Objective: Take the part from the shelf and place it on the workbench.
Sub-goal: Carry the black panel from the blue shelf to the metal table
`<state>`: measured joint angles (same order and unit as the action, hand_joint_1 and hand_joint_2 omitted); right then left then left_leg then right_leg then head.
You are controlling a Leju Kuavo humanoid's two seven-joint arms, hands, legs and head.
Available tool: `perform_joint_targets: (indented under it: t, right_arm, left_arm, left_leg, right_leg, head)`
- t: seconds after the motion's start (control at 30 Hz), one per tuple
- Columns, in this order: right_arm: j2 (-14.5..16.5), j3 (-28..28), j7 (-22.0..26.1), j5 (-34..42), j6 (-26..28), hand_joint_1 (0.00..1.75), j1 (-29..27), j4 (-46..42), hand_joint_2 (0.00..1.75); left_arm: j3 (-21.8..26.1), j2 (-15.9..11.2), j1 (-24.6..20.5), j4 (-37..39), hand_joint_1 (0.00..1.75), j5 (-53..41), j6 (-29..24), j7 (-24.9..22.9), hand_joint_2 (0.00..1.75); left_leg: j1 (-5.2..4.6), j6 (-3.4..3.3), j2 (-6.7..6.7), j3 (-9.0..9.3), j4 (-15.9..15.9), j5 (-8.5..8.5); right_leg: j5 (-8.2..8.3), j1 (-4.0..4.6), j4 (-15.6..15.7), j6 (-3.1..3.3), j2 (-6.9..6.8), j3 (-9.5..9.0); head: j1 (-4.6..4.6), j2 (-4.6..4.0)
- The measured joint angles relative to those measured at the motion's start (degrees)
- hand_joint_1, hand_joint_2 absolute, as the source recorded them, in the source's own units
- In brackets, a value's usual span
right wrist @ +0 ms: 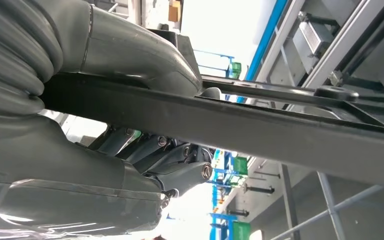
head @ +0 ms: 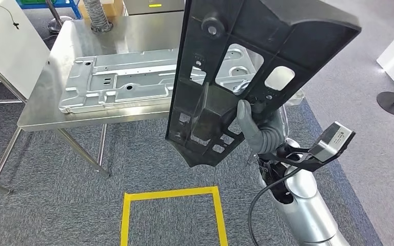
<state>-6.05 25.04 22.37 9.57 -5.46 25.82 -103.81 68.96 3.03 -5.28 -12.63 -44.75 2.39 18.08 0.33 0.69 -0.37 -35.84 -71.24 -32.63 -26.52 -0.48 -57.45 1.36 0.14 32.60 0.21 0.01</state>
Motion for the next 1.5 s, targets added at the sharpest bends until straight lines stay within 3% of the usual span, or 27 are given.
perform_joint_targets:
  t: [0.07,0.1,0.13,0.23,0.27,0.3,0.37,0.43,0.47,0.53,0.57,0.6,0.63,0.67,0.73,0.77,0.8,0.87,0.93,1.03,1.1,1.13,1.2,1.27,1.4,1.43,1.5]
  right_arm:
    - [0.0,0.01,-0.02,0.0,-0.08,1.75,-0.04,0.01,1.75]
    - [0.0,0.01,-0.02,0.0,-0.11,1.75,-0.05,0.01,1.75]
    - [0.0,0.01,-0.02,0.0,-0.13,1.75,-0.05,0.01,1.75]
    - [0.01,0.01,-0.02,0.01,-0.21,1.75,-0.11,0.2,1.75]
    - [0.02,0.01,-0.04,0.0,-0.27,1.75,-0.15,0.28,1.75]
    - [0.03,0.0,-0.04,0.01,-0.37,1.75,-0.18,0.33,1.75]
    - [0.05,-0.05,-0.04,0.01,-0.58,1.75,-0.12,0.32,1.75]
    - [0.08,-0.2,-0.01,0.03,-0.73,1.75,-0.05,0.32,1.75]
    - [0.09,-0.3,-0.01,0.03,-0.77,1.75,-0.1,0.33,1.75]
    - [0.09,-0.48,-0.01,0.02,-0.86,1.75,-0.2,0.36,1.75]
    - [0.09,-0.56,-0.01,0.02,-0.88,1.75,-0.24,0.36,1.75]
    - [0.09,-0.65,-0.01,0.02,-0.92,1.75,-0.25,0.36,1.75]
    - [0.09,-0.76,-0.01,0.02,-0.96,1.75,-0.25,0.36,1.75]
    - [0.09,-0.88,-0.01,0.02,-0.99,1.75,-0.25,0.36,1.75]
    - [0.09,-1.11,0.0,0.05,-1.12,1.75,-0.34,0.44,1.75]
    - [0.09,-1.2,0.0,0.09,-1.22,1.75,-0.4,0.46,1.75]
    - [0.08,-1.29,0.02,0.14,-1.35,1.75,-0.44,0.45,1.75]
    - [0.09,-1.4,0.17,0.27,-1.54,1.75,-0.41,0.35,1.75]
    - [0.11,-1.43,0.52,0.59,-1.62,1.75,-0.27,0.33,1.75]
    - [0.13,-1.43,1.03,1.24,-1.66,1.75,0.0,0.41,1.75]
    - [0.13,-1.43,1.1,1.4,-1.64,1.75,0.03,0.5,1.75]
    - [0.13,-1.43,1.14,1.43,-1.58,1.75,0.05,0.55,1.75]
    - [0.13,-1.44,1.42,1.19,-0.91,1.75,0.12,0.58,1.75]
    - [0.12,-1.66,1.91,0.34,0.73,1.75,0.23,0.5,1.75]
    - [0.07,-4.11,2.39,-3.14,5.89,1.75,0.47,-0.43,1.75]
    - [0.04,-5.0,2.46,-3.76,6.77,1.75,0.65,-0.71,1.75]
    - [-0.03,-6.42,2.65,-4.2,7.49,1.75,0.96,-1.05,1.75]
  left_arm:
    - [0.07,0.01,0.21,0.0,0.0,0.01,0.01,0.0,1.75]
    - [0.09,0.01,0.3,0.0,0.0,0.01,0.01,0.0,1.75]
    - [0.12,0.01,0.36,0.0,0.0,0.01,0.01,0.0,1.75]
    - [0.19,0.01,0.76,0.02,0.0,0.01,-0.02,-0.03,1.75]
    - [0.2,0.01,0.87,0.02,0.0,0.01,-0.07,-0.05,1.75]
    - [0.2,0.01,0.87,0.02,0.0,0.01,-0.14,-0.09,1.75]
    - [0.2,0.01,0.64,0.02,0.0,0.01,-0.32,-0.14,1.75]
    - [0.2,-0.01,0.44,0.02,0.0,0.0,-0.44,-0.16,1.75]
    - [0.21,-0.01,0.39,0.02,0.0,-0.01,-0.48,-0.17,1.75]
    - [0.22,-0.02,0.35,0.02,0.0,-0.01,-0.51,-0.19,1.75]
    - [0.23,-0.02,0.35,0.02,0.0,-0.01,-0.51,-0.19,1.75]
    - [0.23,-0.01,0.37,0.02,0.0,-0.01,-0.51,-0.19,1.75]
    - [0.24,0.01,0.39,0.02,0.0,-0.02,-0.5,-0.18,1.75]
    - [0.24,0.03,0.4,0.02,0.0,-0.02,-0.5,-0.16,1.75]
    - [0.25,0.25,0.47,0.07,0.0,-0.03,-0.49,-0.11,1.75]
    - [0.25,0.32,0.43,0.09,0.0,-0.03,-0.49,-0.09,1.75]
    - [0.26,0.38,0.4,0.12,0.0,-0.02,-0.49,-0.05,1.75]
    - [0.29,0.2,0.28,0.11,0.0,0.04,-0.49,-0.01,1.75]
    - [0.37,0.01,0.17,0.09,0.0,0.2,-0.49,0.02,1.75]
    - [0.72,-0.06,0.04,0.09,0.0,0.38,-0.73,0.02,1.75]
    - [0.98,-0.13,0.16,0.09,0.0,0.39,-1.06,0.01,1.75]
    - [1.08,-0.15,0.22,0.09,0.0,0.41,-1.18,0.02,1.75]
    - [1.22,-0.17,0.34,0.09,0.0,0.56,-1.32,0.16,1.75]
    - [1.38,-0.17,0.43,0.09,0.0,0.8,-1.45,0.33,1.75]
    - [1.64,-0.19,0.66,0.09,0.0,1.01,-1.8,0.51,1.75]
    - [1.67,-0.2,0.67,0.09,0.0,1.01,-1.88,0.55,1.75]
    - [1.73,-0.22,0.6,0.09,0.0,1.02,-1.96,0.6,1.75]
  left_leg:
    - [0.19,0.3,0.01,-3.93,-3.25,-3.21]
    - [0.27,0.37,0.03,-4.79,-2.37,-3.61]
    - [0.34,0.38,0.05,-4.94,0.12,-2.49]
    - [0.16,-0.14,0.26,-4.09,9.71,8.14]
    - [-0.03,-0.47,0.3,-3.87,11.13,10.57]
    - [-0.2,-0.87,0.31,-3.57,11.56,11.17]
    - [-0.16,-1.69,0.17,-2.33,12.01,10.5]
    - [0.03,-2.35,0.07,-0.74,12.74,9.76]
    - [0.07,-2.59,0.03,0.08,13.02,9.22]
    - [0.03,-2.83,-0.11,1.76,13.26,7.87]
    - [0.0,-2.86,-0.23,2.73,13.29,7.1]
    - [-0.02,-2.86,-0.37,3.75,13.3,6.3]
    - [-0.06,-2.85,-0.5,4.83,13.31,5.5]
    - [-0.11,-2.79,-0.59,5.88,13.34,4.69]
    - [-0.27,-2.44,-0.81,7.58,13.39,3.17]
    - [-0.3,-2.13,-0.91,8.08,13.57,2.51]
    - [-0.32,-1.76,-0.97,8.5,13.56,2.23]
    - [-0.32,-1.02,-0.92,8.86,12.87,2.46]
    - [-0.27,-0.38,-0.69,7.53,9.18,2.74]
    - [0.24,0.74,-0.39,1.32,0.24,-1.07]
    - [0.57,1.05,-0.21,-1.62,-1.43,-2.52]
    - [0.7,1.11,-0.12,-1.9,0.33,-1.18]
    - [0.91,1.06,0.03,-0.92,7.54,5.14]
    - [0.78,0.61,0.08,-0.13,12.59,9.15]
    - [0.61,-0.91,-0.04,0.25,13.28,9.42]
    - [0.68,-1.22,-0.03,0.53,13.51,9.32]
    - [0.71,-1.74,0.05,1.04,13.75,8.98]
  right_leg:
    - [-1.35,-0.01,0.0,-0.03,0.1,-1.5]
    - [-2.14,-0.02,0.0,-0.12,0.15,-2.47]
    - [-3.01,-0.04,0.0,-0.25,0.18,-3.57]
    - [-5.6,0.07,0.03,-0.99,0.34,-6.15]
    - [-6.19,0.11,0.28,-1.38,0.44,-6.7]
    - [-6.36,0.13,0.27,-1.79,0.52,-7.18]
    - [-5.43,0.03,-1.38,-2.53,0.51,-6.91]
    - [-4.04,-0.07,-7.43,-2.89,0.37,-3.45]
    - [-4.39,-0.14,-11.18,-3.02,0.3,-0.73]
    - [-8.02,-0.19,-16.28,-3.32,0.26,4.35]
    - [-10.07,-0.2,-16.87,-3.42,0.24,6.11]
    - [-11.09,-0.19,-15.99,-3.41,0.23,7.12]
    - [-10.48,-0.13,-13.76,-3.21,0.22,7.48]
    - [-7.79,0.02,-10.43,-2.8,0.2,7.38]
    - [0.71,0.55,-3.87,-1.75,0.27,6.91]
    - [3.79,0.81,-1.98,-1.36,0.33,6.68]
    - [5.25,0.99,-1.07,-1.03,0.42,6.47]
    - [4.7,0.86,-0.3,-0.46,0.5,5.18]
    - [4.06,0.47,0.72,0.16,0.45,3.3]
    - [2.67,0.28,1.14,0.47,0.41,1.41]
    - [1.55,0.22,1.09,0.33,0.51,0.16]
    - [0.94,0.16,1.02,0.18,0.55,-0.61]
    - [-0.37,0.09,0.81,-0.27,0.55,-2.16]
    - [-1.43,0.14,0.51,-0.91,0.57,-2.82]
    - [-2.87,0.03,-0.06,-2.32,0.48,-2.73]
    - [-3.8,-0.04,-1.51,-2.59,0.42,-2.14]
    - [-6.87,-0.2,-8.44,-3.02,0.31,1.46]
  head:
    - [0.01,-0.01]
    - [0.01,-0.01]
    - [0.01,-0.01]
    - [-0.02,0.0]
    - [0.0,0.01]
    - [0.02,0.01]
    - [0.09,0.01]
    - [0.14,0.01]
    - [0.17,0.0]
    - [0.16,-0.01]
    - [0.16,-0.01]
    - [0.17,-0.01]
    - [0.18,-0.01]
    - [0.18,-0.01]
    - [0.15,-0.01]
    - [0.12,0.0]
    - [0.07,0.0]
    - [0.03,0.01]
    - [-0.25,0.01]
    - [-0.64,0.0]
    - [-0.63,-0.01]
    - [-0.63,-0.01]
    - [-0.63,-0.01]
    - [-0.64,0.0]
    - [-0.61,0.0]
    - [-0.55,0.0]
    - [-0.42,-0.01]
